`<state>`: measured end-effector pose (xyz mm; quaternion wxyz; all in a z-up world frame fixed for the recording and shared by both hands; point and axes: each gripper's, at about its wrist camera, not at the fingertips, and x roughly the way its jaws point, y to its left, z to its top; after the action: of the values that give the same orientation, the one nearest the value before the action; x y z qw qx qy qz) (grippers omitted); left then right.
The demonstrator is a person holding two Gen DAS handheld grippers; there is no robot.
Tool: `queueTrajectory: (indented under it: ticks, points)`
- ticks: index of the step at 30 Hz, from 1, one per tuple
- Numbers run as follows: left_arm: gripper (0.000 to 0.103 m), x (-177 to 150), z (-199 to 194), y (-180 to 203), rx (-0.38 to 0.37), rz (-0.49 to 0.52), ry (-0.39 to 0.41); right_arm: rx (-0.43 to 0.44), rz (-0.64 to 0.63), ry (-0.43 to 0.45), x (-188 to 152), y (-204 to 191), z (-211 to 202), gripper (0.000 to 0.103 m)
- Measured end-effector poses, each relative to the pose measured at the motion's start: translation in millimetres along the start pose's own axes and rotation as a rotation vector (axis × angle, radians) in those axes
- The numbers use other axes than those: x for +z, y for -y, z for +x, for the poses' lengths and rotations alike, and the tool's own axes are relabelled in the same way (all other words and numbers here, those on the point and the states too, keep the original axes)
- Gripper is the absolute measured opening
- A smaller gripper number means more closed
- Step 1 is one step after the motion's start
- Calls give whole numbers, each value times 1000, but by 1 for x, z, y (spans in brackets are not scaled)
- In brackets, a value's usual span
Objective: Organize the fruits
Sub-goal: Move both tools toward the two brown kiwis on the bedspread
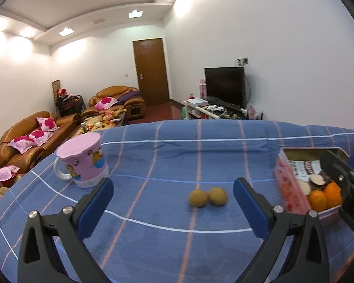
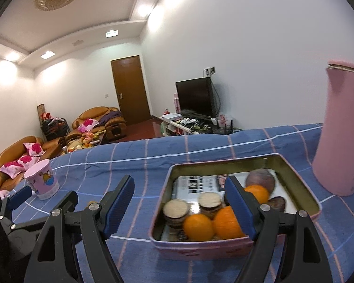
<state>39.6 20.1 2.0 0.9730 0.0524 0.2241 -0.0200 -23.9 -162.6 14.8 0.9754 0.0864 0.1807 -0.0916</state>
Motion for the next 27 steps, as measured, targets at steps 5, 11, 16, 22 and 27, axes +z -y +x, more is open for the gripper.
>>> queueTrajectory:
  ticks: [5,11,16,22,27]
  points:
    - [103,2,17,-31,48,-39,-29,25,-40,-11,0,-21,8,80]
    - [103,2,43,-71,129,-113,-106,57,-72,-85,-1,-41,29,80]
    - [103,-1,59,-86,147,-157,-172,117,-125,-211,-6,-67,58,74]
    - [102,-1,66,-90,128,-183,-213,189,-194,-368,-17,-92,89,44]
    - [102,-2,65,-85,130,-153,-223,205,-214,-431,-21,-101,102,44]
